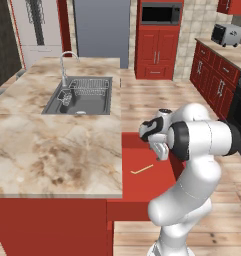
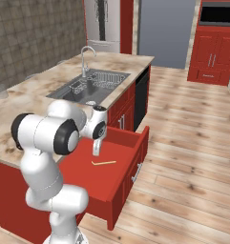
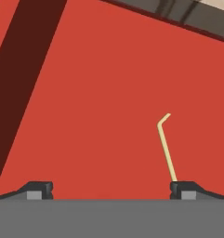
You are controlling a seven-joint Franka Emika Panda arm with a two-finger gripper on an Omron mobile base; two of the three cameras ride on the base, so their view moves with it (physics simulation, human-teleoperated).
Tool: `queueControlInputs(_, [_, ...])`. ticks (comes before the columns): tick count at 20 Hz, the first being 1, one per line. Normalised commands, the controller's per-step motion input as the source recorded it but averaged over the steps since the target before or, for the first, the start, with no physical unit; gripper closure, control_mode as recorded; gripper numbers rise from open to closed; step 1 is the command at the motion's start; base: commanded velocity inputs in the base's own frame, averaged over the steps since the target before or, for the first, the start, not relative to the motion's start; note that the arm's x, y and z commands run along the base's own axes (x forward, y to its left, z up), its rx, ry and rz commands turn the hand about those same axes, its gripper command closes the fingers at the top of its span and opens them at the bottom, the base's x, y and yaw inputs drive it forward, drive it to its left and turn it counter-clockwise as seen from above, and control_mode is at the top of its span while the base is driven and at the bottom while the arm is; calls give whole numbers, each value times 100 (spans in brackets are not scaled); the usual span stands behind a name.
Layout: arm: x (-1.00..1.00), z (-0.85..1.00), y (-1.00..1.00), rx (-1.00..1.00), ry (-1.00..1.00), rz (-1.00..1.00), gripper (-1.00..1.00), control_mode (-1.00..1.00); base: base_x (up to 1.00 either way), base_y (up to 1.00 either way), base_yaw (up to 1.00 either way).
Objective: Take a straw from the drawer in front and place it inside the glass cup on the dining counter.
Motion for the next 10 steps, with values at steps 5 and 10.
queueControlInputs(5, [6,-10,-7,0,0,0,-100,-100,0,0,0])
queueControlInputs(10, [4,-8,-9,0,0,0,-100,-100,0,0,0])
